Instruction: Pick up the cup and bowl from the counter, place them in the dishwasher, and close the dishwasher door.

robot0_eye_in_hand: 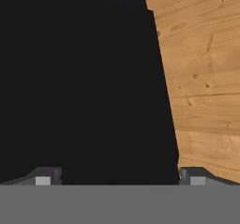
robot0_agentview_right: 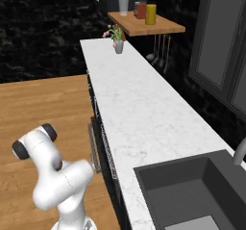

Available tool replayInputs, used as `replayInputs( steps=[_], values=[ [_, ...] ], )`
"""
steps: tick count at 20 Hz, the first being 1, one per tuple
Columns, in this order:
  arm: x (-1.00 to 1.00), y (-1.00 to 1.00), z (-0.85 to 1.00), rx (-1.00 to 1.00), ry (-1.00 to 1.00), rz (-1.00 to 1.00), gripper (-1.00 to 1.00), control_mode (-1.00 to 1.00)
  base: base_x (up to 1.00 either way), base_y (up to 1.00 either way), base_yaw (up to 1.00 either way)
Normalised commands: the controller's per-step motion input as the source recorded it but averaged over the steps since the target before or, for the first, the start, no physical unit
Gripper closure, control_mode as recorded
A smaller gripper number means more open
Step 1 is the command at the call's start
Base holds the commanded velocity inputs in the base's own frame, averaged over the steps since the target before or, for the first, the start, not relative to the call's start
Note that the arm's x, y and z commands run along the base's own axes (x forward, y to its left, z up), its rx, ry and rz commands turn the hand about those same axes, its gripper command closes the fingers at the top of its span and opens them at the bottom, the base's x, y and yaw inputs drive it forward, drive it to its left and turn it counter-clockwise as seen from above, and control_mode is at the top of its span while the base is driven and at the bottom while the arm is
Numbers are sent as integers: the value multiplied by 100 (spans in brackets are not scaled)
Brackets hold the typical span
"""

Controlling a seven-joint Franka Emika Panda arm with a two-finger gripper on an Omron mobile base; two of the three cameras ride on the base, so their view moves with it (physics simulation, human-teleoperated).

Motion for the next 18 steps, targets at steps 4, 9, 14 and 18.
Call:
replayInputs(
  steps=[4, 9, 14, 18],
  values=[
    [76, -38, 9, -51, -24, 0, -100, -100, 0, 0, 0],
    [72, -37, 0, -49, -20, 1, -100, -100, 0, 0, 0],
    [72, -26, 0, -48, -16, 2, -100, -100, 0, 0, 0],
    [47, -5, 0, -44, -14, 1, -100, -100, 0, 0, 0]
  ],
)
